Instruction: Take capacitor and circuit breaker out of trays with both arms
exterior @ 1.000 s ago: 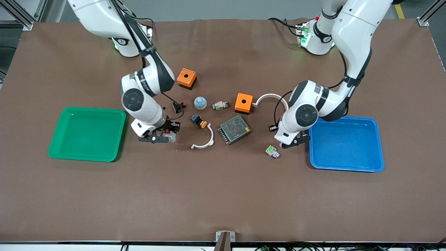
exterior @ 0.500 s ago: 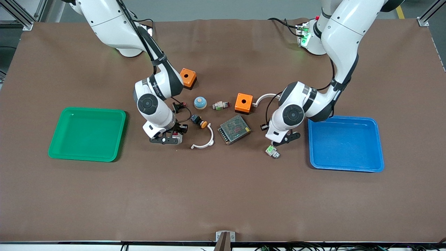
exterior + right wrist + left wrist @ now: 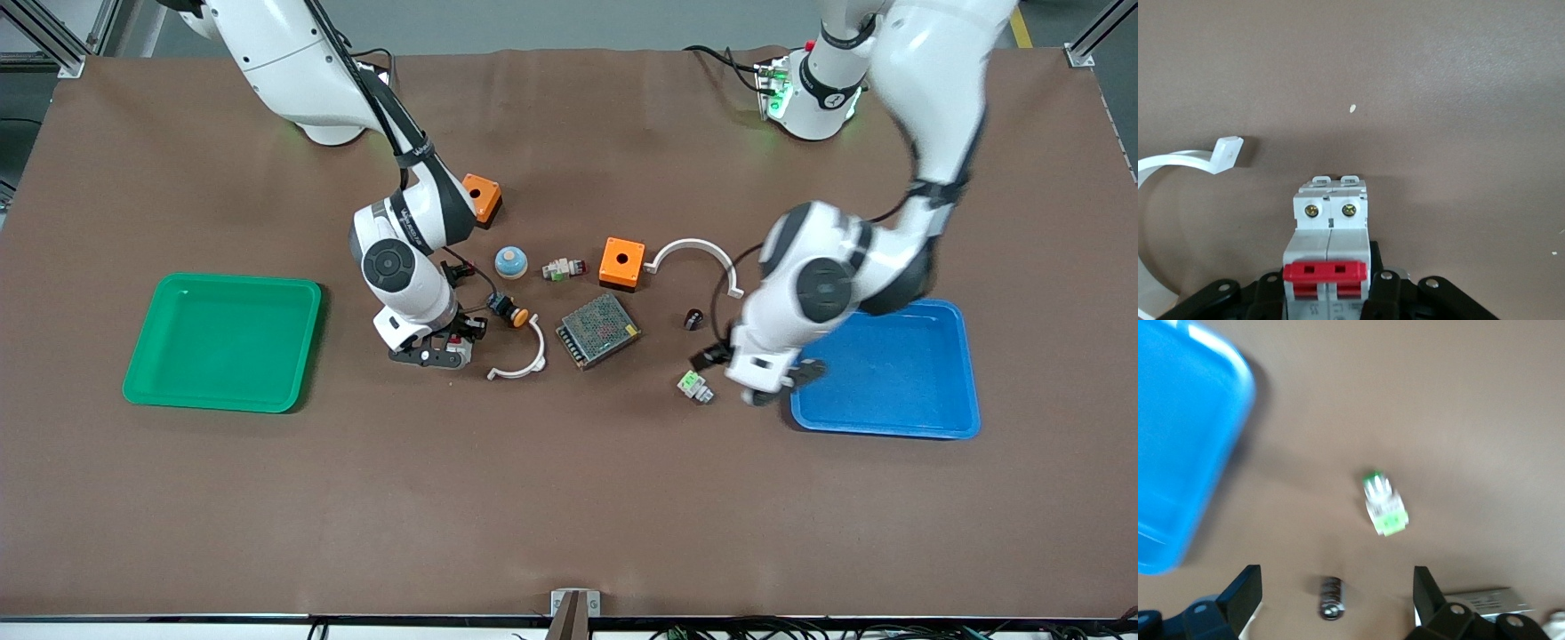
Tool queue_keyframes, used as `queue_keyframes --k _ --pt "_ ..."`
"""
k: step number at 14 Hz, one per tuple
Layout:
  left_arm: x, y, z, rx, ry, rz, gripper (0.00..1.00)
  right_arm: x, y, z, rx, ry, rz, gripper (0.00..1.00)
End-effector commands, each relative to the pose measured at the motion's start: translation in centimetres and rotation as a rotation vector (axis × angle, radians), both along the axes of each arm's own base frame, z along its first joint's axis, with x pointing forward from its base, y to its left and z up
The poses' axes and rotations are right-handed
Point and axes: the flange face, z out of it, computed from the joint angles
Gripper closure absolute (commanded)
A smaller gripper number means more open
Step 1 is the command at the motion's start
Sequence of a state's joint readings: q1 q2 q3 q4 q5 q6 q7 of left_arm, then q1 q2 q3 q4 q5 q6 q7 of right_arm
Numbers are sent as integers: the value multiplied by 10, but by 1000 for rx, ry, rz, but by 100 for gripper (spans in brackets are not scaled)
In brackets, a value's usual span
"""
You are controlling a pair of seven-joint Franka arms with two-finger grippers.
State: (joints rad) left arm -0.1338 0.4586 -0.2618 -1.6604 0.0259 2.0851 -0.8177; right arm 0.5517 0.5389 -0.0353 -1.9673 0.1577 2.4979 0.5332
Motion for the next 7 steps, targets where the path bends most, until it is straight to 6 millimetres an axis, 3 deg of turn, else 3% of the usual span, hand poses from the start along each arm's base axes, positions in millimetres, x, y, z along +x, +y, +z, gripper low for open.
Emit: queue_keyframes --k 1,3,7 --pt "24 50 72 21 -27 -16 0 12 0 7 14 -8 -36 0" --pt "26 86 120 27 -69 4 0 23 0 23 17 -5 -42 0" --pt "-1 143 195 62 -83 -88 0 80 -32 100 -6 87 -50 0"
